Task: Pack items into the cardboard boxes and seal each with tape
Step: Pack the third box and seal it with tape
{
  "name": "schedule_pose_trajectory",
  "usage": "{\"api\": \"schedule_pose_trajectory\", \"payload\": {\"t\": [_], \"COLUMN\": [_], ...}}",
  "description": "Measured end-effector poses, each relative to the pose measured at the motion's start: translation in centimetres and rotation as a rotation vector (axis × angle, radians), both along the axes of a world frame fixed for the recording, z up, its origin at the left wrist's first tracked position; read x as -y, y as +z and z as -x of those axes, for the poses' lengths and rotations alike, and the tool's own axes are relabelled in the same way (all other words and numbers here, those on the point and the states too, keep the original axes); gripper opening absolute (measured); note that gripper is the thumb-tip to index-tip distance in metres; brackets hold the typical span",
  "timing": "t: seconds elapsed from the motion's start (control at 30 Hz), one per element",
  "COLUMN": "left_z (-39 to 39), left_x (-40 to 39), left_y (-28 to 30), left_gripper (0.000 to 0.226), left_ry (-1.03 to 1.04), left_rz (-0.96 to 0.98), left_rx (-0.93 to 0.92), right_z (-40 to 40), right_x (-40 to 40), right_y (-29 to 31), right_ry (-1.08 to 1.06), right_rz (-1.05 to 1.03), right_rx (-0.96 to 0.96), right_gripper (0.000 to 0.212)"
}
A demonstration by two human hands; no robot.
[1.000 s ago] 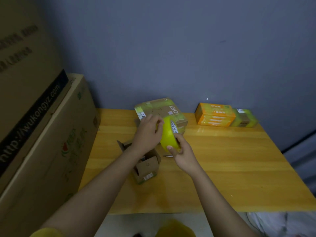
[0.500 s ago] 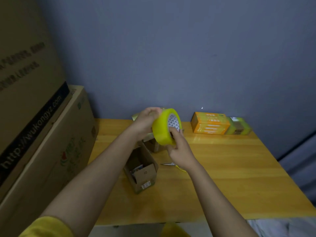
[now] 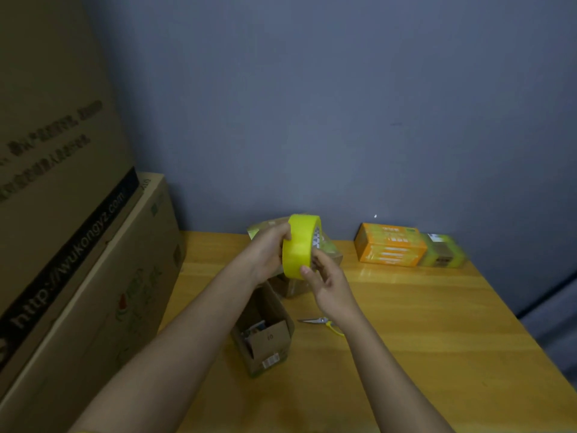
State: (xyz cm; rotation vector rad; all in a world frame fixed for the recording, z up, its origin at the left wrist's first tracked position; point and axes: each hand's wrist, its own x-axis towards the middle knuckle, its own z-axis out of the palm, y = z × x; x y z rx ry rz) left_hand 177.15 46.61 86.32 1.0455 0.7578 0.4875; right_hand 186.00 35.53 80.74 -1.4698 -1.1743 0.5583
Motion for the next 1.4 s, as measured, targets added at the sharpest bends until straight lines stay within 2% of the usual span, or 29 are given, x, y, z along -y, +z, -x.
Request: {"api": "schedule_pose_trajectory", "payload": {"t": [0.1,0.17,0.3,0.5,0.67,0.8,0.97,1.07,1.13,1.23,1.4], "left_z": [-0.9,-1.0,-0.4,0.4,0.4,0.4,0.8,1.1,1.2,1.6,1.9], "left_x": [-1.7,-1.8,-1.0,-0.2,-0.3,-0.5,-0.6,0.0,0.2,0.6,0.8], "left_y": [-2.0,-1.9,-0.2,0.5,0.0,0.0,0.5,0.7,0.6,0.7,0.5], "left_gripper": [0.068,0.060,0.023,0.033,0.034,0.025,0.020,0.043,0.044,0.028,0.038], "left_ry": [0.058,0.088,0.168,0.214,0.186,0.198,0.193,0.179,0.178,0.156,0.142], "left_rz": [-0.031,-0.057,-0.088,-0.184,-0.220,-0.188,-0.169,-0.171,-0.178,-0.195,-0.256], "left_rx": [0.028,0.062,0.053,-0.079,-0.066,-0.037,-0.004,-0.004,-0.001,0.015,-0.003], "right_z": [0.4,0.8,1.4,2.3,2.2,2.2,2.6,2.9,3.0,2.9,2.7], "right_x": [-0.6,-0.9,-1.9,-3.0,-3.7,-4.1,-4.0,-4.1,-4.0,-4.0,-4.2], "right_y": [0.2,0.6,0.7,1.2,1.6,1.8,2.6,3.2,3.4,3.7,4.3], "right_ry": [-0.023,-0.036,-0.069,-0.121,-0.155,-0.187,-0.156,-0.145,-0.148,-0.176,-0.183], "right_rz": [-0.027,-0.049,-0.061,-0.068,-0.054,-0.036,-0.083,-0.087,-0.080,-0.067,-0.011], "right_rx": [-0.049,-0.115,-0.205,-0.350,-0.480,-0.550,-0.581,-0.652,-0.690,-0.790,-0.900], "right_gripper": [0.034,0.028,0.025,0.021,0.031,0.051,0.025,0.016,0.015,0.015,0.019]}}
